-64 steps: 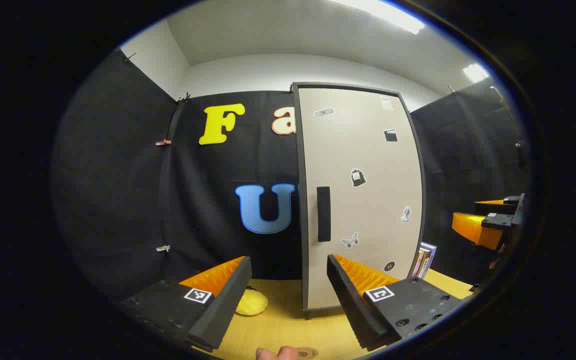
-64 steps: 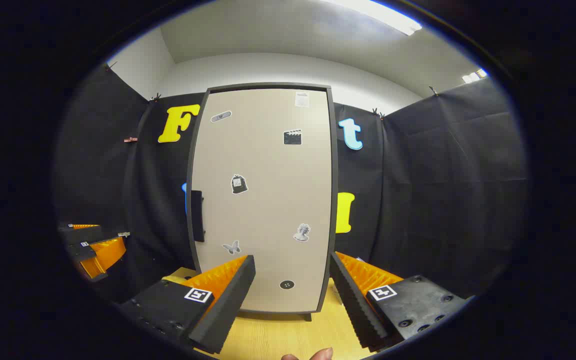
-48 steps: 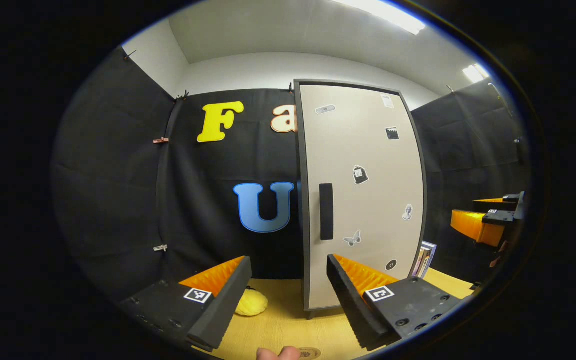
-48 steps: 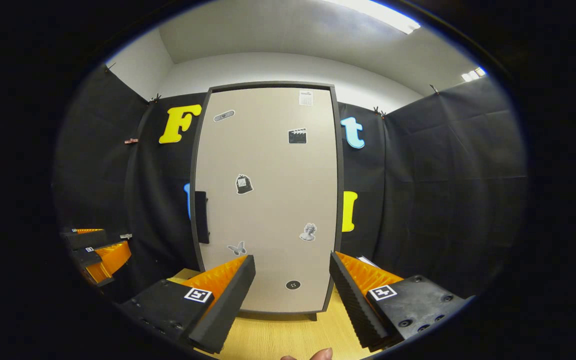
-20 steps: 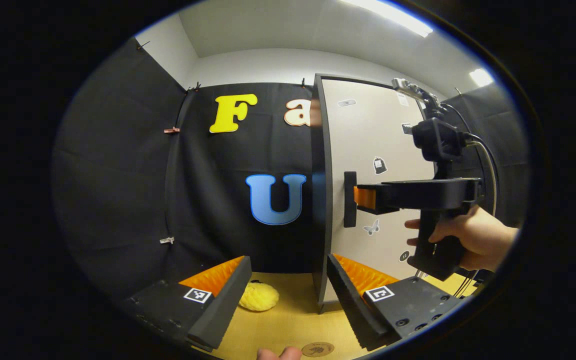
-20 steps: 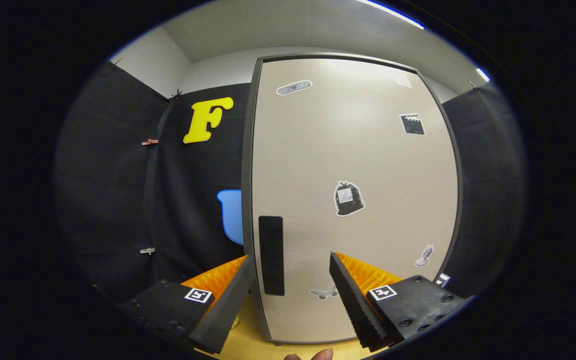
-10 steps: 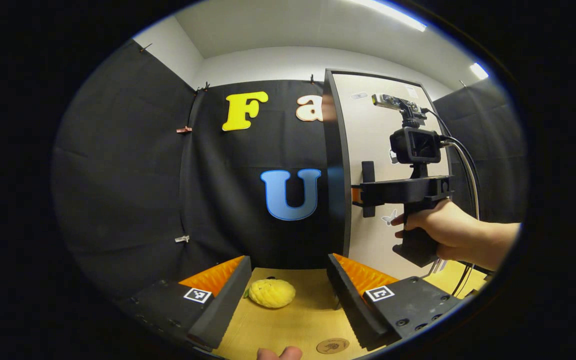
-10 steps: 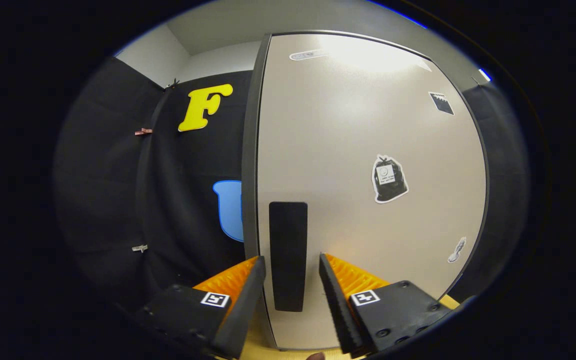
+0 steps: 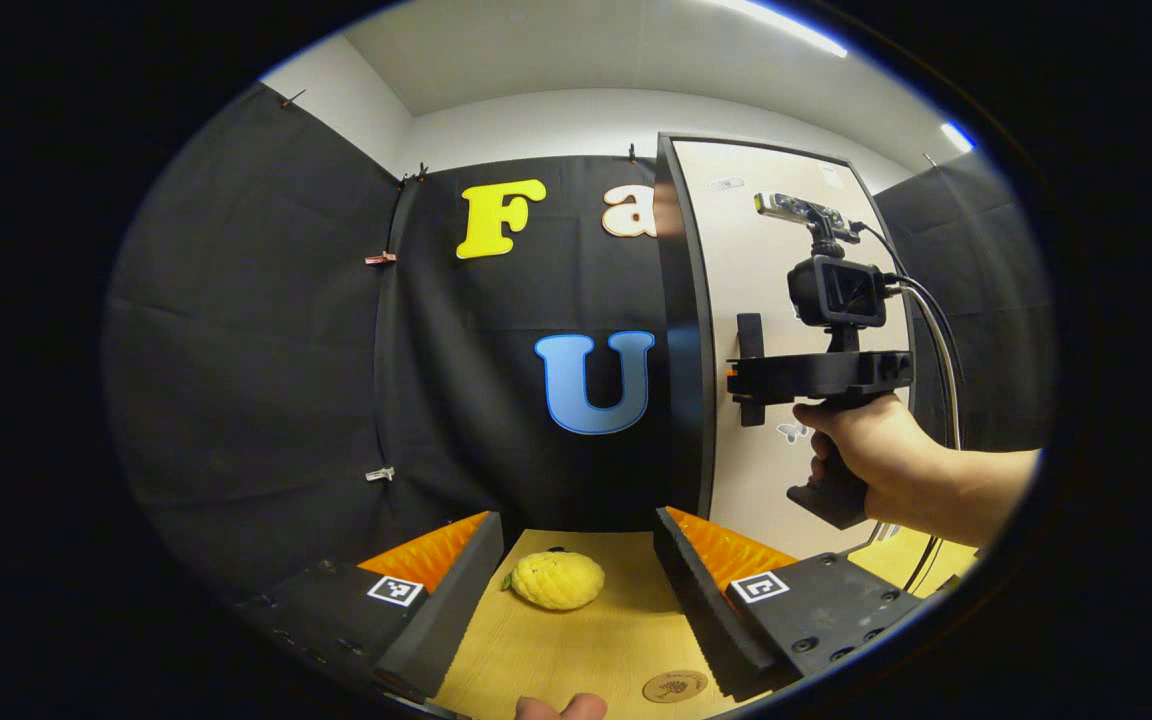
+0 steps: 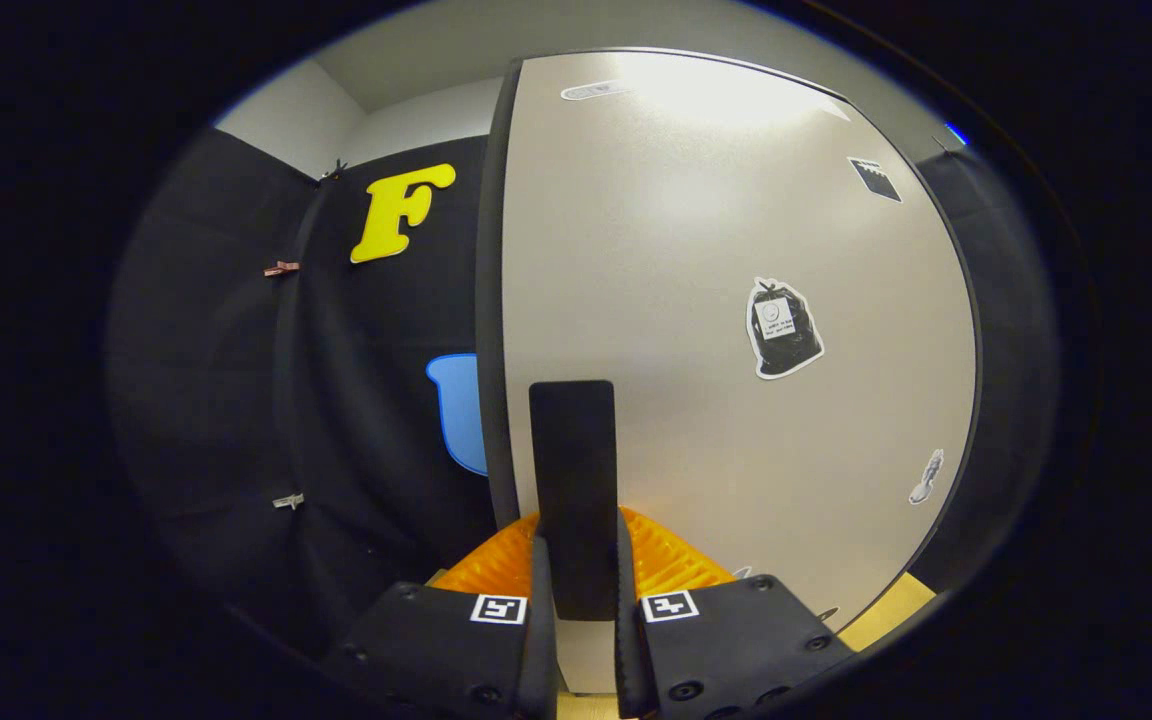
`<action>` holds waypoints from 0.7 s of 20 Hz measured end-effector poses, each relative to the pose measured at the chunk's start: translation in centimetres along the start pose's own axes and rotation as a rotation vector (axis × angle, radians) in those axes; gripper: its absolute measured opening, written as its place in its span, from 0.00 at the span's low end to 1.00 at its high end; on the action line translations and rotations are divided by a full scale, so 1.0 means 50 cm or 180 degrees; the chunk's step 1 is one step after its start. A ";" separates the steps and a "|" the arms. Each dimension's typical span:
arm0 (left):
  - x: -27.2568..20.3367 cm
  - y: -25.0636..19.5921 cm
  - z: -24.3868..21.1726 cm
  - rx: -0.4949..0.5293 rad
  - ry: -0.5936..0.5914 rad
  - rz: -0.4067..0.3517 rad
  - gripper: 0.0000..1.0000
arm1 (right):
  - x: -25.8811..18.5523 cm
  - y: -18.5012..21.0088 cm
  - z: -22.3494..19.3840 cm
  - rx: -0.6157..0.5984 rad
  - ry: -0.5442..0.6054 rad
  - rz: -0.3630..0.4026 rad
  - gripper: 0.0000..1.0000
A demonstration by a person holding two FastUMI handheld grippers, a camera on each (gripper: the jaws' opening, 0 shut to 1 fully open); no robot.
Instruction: Open the cabinet door with the right hand, grasp the bottle in the cabinet with the left hand and place it on the coaster, then close the cabinet door with the right hand.
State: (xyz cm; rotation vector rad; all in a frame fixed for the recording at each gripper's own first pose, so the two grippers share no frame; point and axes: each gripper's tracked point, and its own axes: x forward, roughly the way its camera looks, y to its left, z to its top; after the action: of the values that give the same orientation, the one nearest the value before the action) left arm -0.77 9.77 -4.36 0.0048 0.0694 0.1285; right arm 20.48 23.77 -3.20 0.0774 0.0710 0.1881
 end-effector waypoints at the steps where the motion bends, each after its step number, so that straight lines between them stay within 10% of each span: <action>1: -0.002 0.000 -0.002 -0.0006 0.0005 -0.0001 0.96 | -0.012 0.001 0.001 -0.0013 0.0010 0.0048 0.27; 14: -0.062 -0.089 0.031 -0.0090 -0.0068 -0.0103 0.96 | -0.225 -0.028 0.028 0.0060 0.0093 0.0601 0.27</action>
State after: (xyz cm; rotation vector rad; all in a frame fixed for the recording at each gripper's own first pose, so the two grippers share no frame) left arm -3.16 4.98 -2.61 -0.0232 0.0462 0.0971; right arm 9.85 20.16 -1.23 0.1001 0.0947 0.3773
